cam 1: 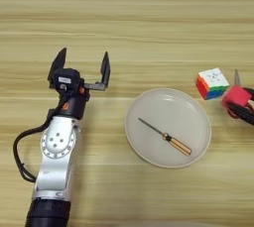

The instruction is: Move the objects on the table

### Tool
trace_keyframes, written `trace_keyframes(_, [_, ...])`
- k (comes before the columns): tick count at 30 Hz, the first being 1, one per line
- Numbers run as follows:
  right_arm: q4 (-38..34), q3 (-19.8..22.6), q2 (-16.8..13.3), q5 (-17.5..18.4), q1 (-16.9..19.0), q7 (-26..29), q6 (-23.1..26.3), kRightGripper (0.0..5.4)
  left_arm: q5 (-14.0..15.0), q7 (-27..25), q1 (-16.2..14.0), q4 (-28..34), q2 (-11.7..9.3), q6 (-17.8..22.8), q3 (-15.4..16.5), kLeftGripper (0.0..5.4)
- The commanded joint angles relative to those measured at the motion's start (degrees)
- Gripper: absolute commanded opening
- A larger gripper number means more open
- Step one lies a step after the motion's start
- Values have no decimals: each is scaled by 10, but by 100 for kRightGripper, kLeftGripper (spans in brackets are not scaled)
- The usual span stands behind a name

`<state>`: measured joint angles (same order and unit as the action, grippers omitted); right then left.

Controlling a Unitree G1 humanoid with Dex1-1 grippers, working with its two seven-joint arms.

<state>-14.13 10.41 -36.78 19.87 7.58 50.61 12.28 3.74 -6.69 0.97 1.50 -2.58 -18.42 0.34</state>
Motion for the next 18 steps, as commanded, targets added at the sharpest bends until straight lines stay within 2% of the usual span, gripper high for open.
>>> trace_keyframes(1, [50, -11, -24, -13, 32, 56, -63, 232, 0, -3, 2, -1, -1, 1, -1, 540])
trace_keyframes(6, [103, -27, -23, -32, 44, 80, -117, 232, 0, -3, 0, 0, -1, 0, -2, 540])
trace_keyframes(12, [128, -43, -19, -44, 50, 82, -142, 232, 1, -4, -1, 0, -1, -2, -2, 540])
trace_keyframes(13, [129, -45, -18, -46, 51, 81, -144, 268, 1, -4, -1, 0, -1, -2, -2, 540])
trace_keyframes(18, [131, -51, -15, -46, 51, 79, -149, 338, 2, -6, 0, -1, -2, -3, -1, 540])
